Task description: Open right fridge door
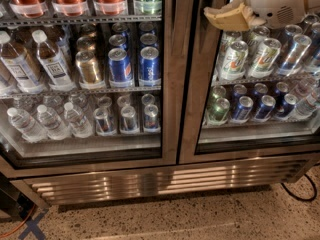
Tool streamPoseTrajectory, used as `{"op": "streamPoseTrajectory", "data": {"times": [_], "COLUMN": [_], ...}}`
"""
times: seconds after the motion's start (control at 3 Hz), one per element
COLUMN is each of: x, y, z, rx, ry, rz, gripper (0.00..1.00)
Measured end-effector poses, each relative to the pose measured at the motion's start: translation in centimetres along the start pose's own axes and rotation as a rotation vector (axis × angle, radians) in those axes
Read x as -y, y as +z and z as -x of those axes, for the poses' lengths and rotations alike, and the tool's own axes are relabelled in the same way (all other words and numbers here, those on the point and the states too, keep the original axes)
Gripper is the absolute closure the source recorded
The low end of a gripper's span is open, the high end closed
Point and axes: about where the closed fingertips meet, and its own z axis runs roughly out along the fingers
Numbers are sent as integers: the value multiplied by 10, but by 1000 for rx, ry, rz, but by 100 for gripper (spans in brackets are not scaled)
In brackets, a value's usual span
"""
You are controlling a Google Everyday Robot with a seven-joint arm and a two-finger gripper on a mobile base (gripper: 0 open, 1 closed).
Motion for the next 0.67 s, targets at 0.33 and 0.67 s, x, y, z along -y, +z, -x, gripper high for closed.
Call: {"op": "streamPoseTrajectory", "data": {"times": [0.33, 0.67], "x": [5, 11], "y": [-5, -7], "z": [-6, -12], "rx": [0, 0], "ry": [0, 0], "rz": [0, 0], "gripper": [100, 100]}}
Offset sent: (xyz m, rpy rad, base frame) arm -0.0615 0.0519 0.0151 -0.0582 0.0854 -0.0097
